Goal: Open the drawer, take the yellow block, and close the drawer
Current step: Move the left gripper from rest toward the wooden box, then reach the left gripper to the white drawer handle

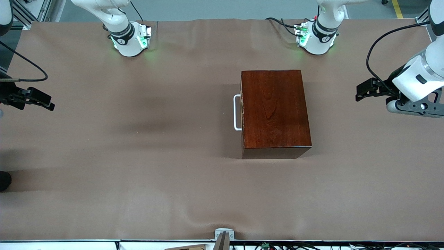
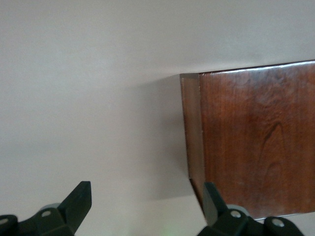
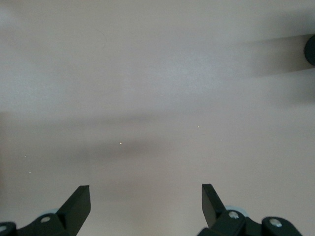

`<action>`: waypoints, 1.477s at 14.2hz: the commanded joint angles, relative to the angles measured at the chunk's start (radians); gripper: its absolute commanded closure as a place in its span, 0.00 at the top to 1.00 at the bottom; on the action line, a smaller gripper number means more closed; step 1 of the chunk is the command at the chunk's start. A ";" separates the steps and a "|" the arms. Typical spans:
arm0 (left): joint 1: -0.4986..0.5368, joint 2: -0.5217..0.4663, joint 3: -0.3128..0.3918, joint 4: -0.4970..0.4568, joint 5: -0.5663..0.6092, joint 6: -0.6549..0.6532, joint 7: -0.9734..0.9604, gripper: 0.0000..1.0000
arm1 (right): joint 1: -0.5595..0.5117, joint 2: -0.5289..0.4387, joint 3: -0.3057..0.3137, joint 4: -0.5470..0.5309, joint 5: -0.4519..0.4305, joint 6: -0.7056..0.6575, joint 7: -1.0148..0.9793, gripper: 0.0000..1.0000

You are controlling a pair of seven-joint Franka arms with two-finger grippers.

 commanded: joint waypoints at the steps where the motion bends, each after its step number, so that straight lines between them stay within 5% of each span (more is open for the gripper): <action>1: -0.013 0.009 -0.008 0.011 -0.018 -0.015 -0.119 1.00 | -0.018 -0.019 0.013 -0.008 0.014 -0.001 0.007 1.00; 11: -0.267 0.171 -0.009 0.115 -0.015 -0.001 -0.500 1.00 | -0.013 -0.017 0.013 -0.005 0.014 0.007 0.011 1.00; 21: -0.502 0.288 0.001 0.175 0.005 0.149 -0.793 1.00 | -0.016 -0.019 0.010 0.014 0.011 -0.001 0.010 1.00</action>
